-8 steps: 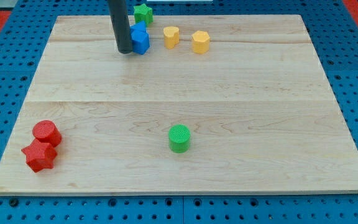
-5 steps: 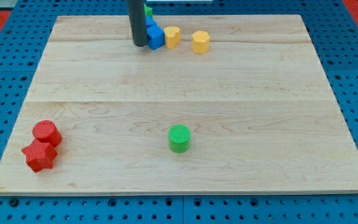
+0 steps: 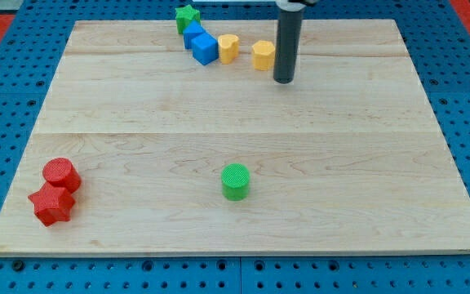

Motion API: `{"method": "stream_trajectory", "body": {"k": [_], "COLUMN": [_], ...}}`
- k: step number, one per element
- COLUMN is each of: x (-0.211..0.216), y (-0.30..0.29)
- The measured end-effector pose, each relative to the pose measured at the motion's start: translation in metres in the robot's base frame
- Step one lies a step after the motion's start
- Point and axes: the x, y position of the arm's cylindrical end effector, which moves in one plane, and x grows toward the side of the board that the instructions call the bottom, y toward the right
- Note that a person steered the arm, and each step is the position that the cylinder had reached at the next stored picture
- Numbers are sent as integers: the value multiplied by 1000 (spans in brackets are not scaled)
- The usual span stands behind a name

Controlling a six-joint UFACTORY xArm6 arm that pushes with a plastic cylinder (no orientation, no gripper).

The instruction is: Push the yellow hexagon to the top center

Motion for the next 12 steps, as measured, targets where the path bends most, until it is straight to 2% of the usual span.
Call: {"method": "stream_trajectory", "body": {"k": [1,2,3,5,6,8,9,12], "x": [-9,-10,-15,-54,-58,-36,-39,-96], "y": [18,-10,-10,-13,-15,-15,-26,-93]}}
